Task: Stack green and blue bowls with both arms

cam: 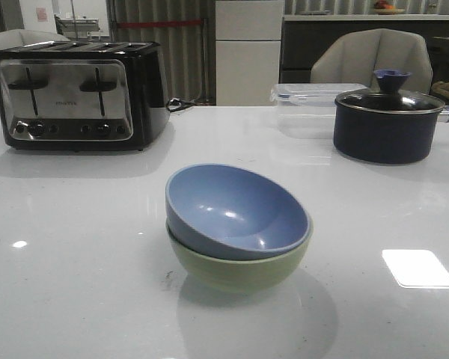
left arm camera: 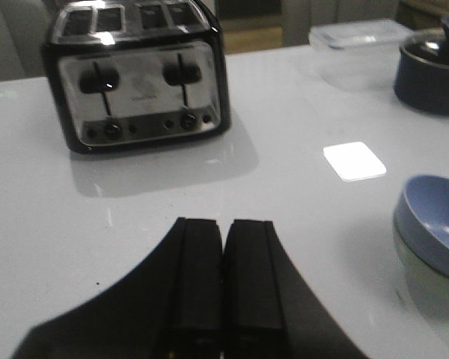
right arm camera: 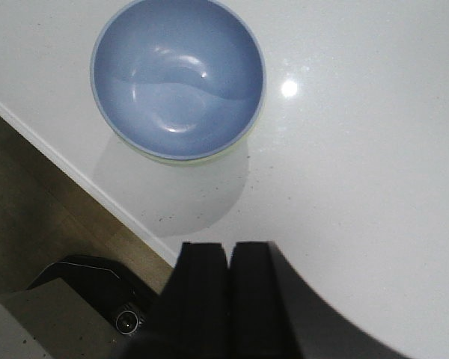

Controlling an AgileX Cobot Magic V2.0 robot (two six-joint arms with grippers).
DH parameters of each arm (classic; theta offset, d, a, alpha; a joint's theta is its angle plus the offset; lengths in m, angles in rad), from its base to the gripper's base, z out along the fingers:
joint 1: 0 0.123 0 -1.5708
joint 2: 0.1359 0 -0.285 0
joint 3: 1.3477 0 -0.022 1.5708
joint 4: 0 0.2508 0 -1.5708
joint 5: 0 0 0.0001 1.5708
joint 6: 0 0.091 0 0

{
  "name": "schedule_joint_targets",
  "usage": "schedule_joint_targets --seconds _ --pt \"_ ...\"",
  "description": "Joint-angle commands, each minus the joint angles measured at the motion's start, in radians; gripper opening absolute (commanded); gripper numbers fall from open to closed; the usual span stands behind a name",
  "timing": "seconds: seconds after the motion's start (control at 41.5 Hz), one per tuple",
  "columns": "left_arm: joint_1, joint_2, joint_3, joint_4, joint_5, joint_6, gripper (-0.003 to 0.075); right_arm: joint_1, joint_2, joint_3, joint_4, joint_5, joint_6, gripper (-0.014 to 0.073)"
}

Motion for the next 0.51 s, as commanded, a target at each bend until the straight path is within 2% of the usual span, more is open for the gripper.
schedule_joint_targets --seconds 0.0,0.169,0.482 --pt "0.071 -0.083 0.059 -0.039 -0.159 -0.011 0.0093 -0.007 -0.009 -0.027 0.003 -0.050 -0.002 0.0066" --pt "0.147 -0.193 0.187 -0.043 -0.234 -0.011 0.0093 -0.007 -0.009 -0.027 0.003 -0.050 -0.002 0.0066" --pt "0.164 -0.258 0.336 -0.043 -0.471 -0.011 0.0093 -0.007 -0.009 -0.027 0.003 -0.050 -0.002 0.0066"
